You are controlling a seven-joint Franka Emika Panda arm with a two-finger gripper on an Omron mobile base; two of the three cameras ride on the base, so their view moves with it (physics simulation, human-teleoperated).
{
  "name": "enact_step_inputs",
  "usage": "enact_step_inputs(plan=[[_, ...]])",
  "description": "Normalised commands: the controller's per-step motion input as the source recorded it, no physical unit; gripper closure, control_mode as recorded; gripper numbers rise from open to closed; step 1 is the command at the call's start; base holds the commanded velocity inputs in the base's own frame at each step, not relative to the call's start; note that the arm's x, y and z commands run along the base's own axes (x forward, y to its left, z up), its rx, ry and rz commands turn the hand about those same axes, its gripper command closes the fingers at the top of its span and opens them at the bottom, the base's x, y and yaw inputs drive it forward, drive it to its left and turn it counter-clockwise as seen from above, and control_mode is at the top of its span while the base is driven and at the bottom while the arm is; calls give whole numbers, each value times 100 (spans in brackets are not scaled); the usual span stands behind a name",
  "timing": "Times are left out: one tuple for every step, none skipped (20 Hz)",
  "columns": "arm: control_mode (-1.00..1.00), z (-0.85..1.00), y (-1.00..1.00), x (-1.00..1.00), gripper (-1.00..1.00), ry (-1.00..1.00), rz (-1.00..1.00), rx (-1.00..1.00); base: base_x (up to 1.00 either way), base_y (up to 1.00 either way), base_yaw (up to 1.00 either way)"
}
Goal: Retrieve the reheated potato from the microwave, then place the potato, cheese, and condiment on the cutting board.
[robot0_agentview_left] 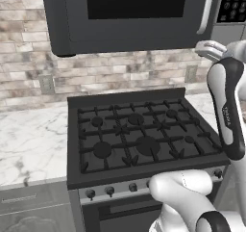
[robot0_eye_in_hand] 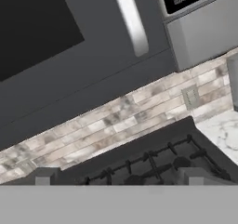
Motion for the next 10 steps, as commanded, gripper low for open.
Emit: enact_step_inputs(plan=[[-100, 26, -23, -6, -100, -28, 13, -15, 0, 0, 0], [-100, 27, -24, -10, -100, -27, 10, -17, 0, 0, 0], [-100, 29, -22, -8, -100, -24, 8, -17, 0, 0, 0], [-100, 30, -21, -7, -100, -18, 6, -17, 0, 0, 0], [-100, 32, -21, -6, -100, -17, 5, -17, 0, 0, 0], [-100, 35, -26, -5, -100, -13, 7, -17, 0, 0, 0], [-100, 38, -25, -3, -100, -6, 4, -19, 0, 0, 0], [-100, 40, -21, 0, -100, -1, 2, -22, 0, 0, 0], [-100, 44, -23, 0, -100, 0, 1, -23, 0, 0, 0], [-100, 43, -23, 0, -100, 0, 0, -22, 0, 0, 0]])
